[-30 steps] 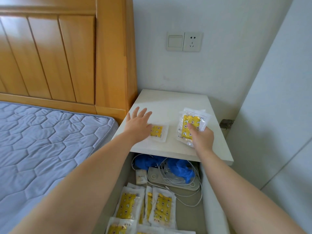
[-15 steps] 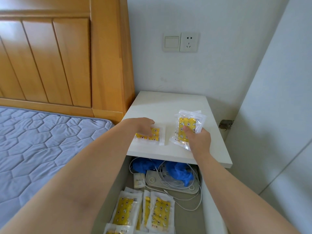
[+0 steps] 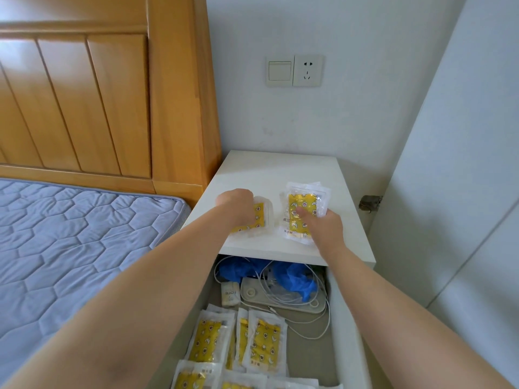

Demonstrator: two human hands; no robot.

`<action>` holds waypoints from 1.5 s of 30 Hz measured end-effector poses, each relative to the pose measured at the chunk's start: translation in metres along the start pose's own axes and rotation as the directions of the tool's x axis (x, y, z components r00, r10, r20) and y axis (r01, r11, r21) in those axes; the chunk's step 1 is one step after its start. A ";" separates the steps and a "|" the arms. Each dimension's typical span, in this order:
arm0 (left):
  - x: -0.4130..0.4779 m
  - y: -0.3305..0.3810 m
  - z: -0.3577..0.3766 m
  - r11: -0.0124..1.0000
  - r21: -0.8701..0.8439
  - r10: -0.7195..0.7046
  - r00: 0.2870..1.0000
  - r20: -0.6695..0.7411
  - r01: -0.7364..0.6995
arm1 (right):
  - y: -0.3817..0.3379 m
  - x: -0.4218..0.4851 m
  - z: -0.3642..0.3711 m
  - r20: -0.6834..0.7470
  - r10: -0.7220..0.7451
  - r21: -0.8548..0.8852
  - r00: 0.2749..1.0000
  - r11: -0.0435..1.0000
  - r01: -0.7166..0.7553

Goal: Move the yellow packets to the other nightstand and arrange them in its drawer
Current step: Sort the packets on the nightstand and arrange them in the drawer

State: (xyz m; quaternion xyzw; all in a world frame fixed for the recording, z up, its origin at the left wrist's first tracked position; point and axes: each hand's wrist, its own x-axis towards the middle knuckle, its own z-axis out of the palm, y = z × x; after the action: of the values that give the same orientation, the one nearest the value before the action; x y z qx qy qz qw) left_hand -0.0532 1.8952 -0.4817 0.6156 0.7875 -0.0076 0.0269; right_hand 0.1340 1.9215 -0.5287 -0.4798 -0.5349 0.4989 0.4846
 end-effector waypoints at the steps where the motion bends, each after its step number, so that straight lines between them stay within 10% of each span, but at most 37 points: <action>1: -0.007 0.002 0.000 0.998 -0.062 -0.009 1.000 -0.003 0.009 | -0.001 -0.003 -0.003 0.022 0.029 0.052 0.999 0.998 -0.030; 8: -0.077 0.012 0.019 0.731 -0.669 -0.083 0.991 0.107 0.134 | 0.008 -0.052 -0.025 0.141 0.212 0.375 0.967 0.893 -0.250; 14: -0.126 0.018 0.081 -0.035 -0.941 -0.097 0.936 0.338 0.336 | 0.041 -0.105 -0.015 0.185 0.225 0.284 0.957 0.920 -0.271; 16: -0.136 0.018 0.099 -0.130 -0.928 -0.113 0.924 0.365 0.350 | 0.055 -0.116 -0.011 0.174 0.228 0.221 0.958 0.939 -0.264; 24: -0.149 -0.001 0.139 0.074 -0.917 -0.153 0.914 0.377 0.391 | 0.087 -0.130 -0.010 0.277 0.342 -0.271 0.898 0.924 -0.268; 30: -0.141 -0.009 0.138 0.195 -0.918 -0.060 0.939 0.340 0.345 | 0.098 -0.125 -0.010 0.324 0.443 -0.101 0.836 0.895 -0.435; 38: -0.138 -0.003 0.147 0.284 -0.890 -0.052 0.932 0.359 0.358 | 0.101 -0.124 -0.002 0.229 0.302 -0.267 0.926 0.934 -0.238; 45: -0.137 -0.005 0.149 0.343 -0.873 -0.002 0.930 0.368 0.346 | 0.096 -0.115 -0.016 0.290 0.482 -0.227 0.826 0.874 -0.430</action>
State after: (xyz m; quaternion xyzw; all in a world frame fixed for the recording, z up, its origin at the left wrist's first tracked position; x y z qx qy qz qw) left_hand -0.0198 1.7545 -0.6230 0.3941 0.7006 0.3401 0.4880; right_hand 0.1606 1.8115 -0.6282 -0.5363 -0.5155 0.6331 0.2141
